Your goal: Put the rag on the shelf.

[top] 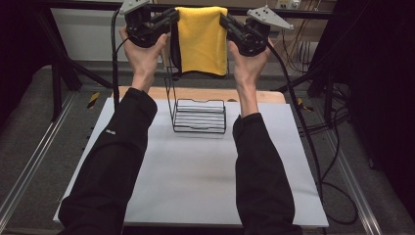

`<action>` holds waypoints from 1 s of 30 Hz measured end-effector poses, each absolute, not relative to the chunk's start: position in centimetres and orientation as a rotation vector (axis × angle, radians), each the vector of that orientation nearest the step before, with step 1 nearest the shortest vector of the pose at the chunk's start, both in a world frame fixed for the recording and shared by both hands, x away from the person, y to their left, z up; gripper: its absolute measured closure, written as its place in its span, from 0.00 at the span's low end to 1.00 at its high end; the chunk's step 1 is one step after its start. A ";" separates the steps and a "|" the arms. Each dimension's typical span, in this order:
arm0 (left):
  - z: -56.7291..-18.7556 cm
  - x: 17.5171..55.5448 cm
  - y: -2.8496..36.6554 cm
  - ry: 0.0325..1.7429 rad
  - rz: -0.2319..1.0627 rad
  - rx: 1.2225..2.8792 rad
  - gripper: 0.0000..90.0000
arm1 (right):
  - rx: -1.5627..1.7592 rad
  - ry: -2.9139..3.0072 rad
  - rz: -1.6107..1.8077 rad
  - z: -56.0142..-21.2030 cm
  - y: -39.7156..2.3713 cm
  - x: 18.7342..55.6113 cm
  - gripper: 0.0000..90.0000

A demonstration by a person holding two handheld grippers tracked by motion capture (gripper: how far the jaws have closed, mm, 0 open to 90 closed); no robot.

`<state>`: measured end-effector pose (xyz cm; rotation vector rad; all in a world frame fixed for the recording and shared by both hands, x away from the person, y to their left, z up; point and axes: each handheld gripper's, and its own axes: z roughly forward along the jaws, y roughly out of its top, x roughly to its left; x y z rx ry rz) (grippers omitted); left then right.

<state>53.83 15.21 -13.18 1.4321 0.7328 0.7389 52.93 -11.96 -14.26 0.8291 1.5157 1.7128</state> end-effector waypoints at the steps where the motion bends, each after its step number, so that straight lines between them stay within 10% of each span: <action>1: -13.4 53.9 15.3 0.737 0.739 1.433 0.89 | 0.830 1.520 1.708 -14.4 -11.9 53.0 0.93; 30: -19.6 51.4 16.4 0.709 0.684 1.532 0.89 | 0.843 1.686 1.645 -20.4 -12.1 51.3 0.93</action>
